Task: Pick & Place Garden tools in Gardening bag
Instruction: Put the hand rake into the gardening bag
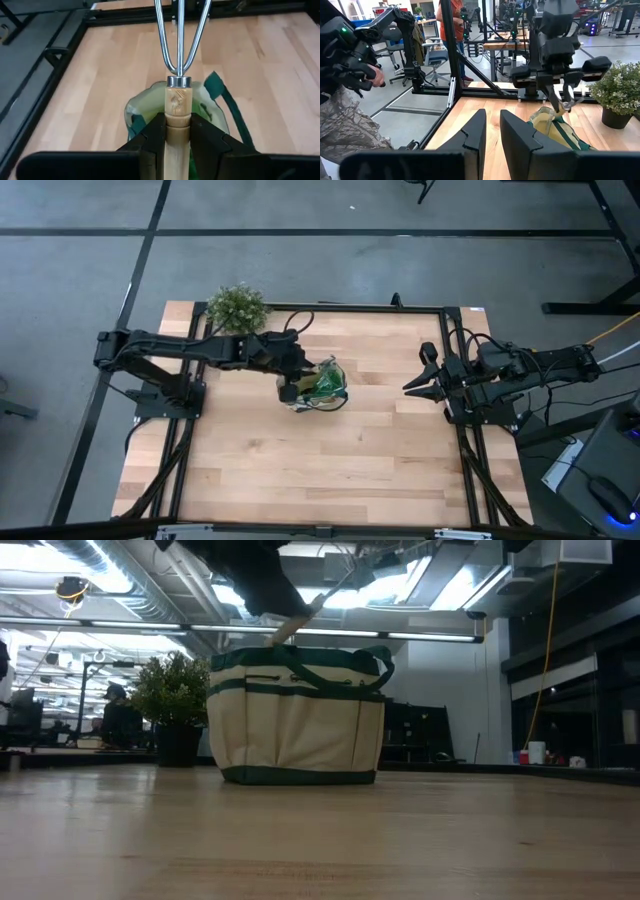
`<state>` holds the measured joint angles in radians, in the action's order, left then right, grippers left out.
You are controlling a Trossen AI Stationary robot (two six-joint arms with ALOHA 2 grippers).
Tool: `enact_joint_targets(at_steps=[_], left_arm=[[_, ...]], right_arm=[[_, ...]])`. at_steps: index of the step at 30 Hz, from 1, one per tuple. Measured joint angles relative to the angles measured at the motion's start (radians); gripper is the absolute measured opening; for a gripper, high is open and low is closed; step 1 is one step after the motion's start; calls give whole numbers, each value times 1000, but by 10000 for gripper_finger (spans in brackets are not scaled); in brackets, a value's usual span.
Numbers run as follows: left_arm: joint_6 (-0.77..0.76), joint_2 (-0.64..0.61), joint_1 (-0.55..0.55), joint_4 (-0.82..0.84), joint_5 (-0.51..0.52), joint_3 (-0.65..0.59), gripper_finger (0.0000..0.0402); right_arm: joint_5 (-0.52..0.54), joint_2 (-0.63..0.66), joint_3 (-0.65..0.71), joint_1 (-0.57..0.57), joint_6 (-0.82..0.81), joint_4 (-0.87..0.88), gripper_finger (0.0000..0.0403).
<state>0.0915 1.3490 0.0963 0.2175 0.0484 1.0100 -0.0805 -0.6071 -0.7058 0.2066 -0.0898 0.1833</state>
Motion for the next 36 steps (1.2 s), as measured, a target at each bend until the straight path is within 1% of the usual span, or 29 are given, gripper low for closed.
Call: enact_joint_targets(at_steps=[6,12,15,22,28,33,36], left_arm=[[-50,10,5,3,8,0,66],[-176,10,3,47,40,0,66],[-215,10,-8,79,48,0,66],[-276,10,-46,117,110,-5,66],[-329,9,-73,170,194,-5,66],[-369,9,-76,219,197,-5,66],[-370,9,-76,244,227,-5,66]], right_arm=[[0,0,0,0,0,0,60],[0,0,0,0,0,0,60],[0,0,0,0,0,0,60],[0,0,0,0,0,0,60],[0,0,0,0,0,0,60],[0,0,0,0,0,0,60],[0,0,0,0,0,0,60]])
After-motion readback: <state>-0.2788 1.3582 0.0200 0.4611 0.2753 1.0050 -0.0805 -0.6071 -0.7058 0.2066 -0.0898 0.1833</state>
